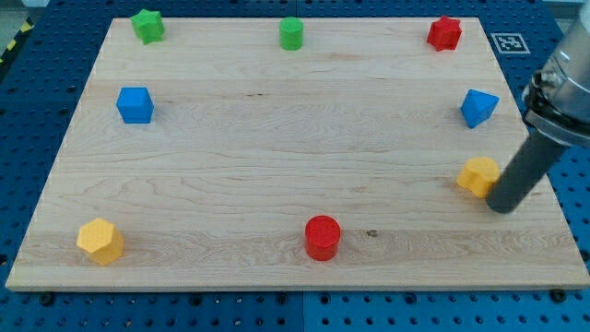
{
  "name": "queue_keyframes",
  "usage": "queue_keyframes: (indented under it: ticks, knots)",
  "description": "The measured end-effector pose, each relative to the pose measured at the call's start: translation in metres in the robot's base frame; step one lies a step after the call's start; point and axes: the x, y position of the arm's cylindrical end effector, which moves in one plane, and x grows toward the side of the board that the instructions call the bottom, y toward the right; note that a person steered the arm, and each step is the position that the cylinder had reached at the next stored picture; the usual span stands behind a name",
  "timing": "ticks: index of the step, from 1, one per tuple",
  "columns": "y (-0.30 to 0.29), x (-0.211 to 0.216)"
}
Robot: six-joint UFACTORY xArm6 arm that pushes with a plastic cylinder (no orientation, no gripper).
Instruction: Move the yellow heart closer to the blue triangle
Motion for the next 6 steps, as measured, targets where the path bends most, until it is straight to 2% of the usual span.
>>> queue_keyframes:
  ticks: [3,5,6]
  knots:
    - [-0.02,-0.057]
    - [-0.004,-0.099]
    - [-0.004,-0.095]
